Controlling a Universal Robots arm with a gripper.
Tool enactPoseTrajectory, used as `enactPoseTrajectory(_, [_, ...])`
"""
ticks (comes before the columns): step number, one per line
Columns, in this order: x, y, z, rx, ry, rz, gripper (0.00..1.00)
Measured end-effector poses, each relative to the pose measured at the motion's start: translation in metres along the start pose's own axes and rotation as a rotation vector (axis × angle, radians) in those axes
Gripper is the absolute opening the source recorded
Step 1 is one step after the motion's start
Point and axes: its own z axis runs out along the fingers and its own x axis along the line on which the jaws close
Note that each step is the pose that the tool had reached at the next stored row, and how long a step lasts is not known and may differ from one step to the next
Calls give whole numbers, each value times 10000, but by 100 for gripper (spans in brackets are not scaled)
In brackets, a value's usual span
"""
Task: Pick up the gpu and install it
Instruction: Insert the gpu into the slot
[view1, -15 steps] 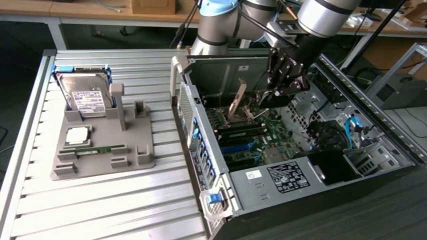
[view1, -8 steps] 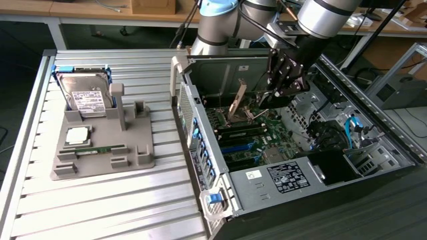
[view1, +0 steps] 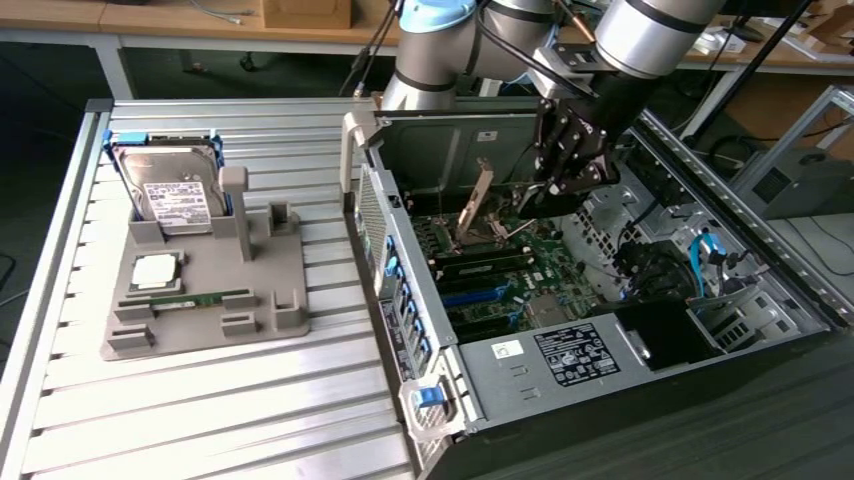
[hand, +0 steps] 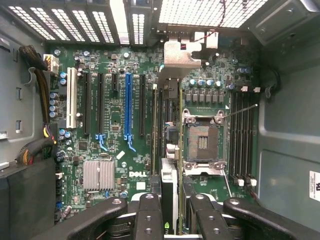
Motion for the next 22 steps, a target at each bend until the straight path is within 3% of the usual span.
enactPoseTrajectory(22, [29, 15, 29, 0, -12, -1, 27])
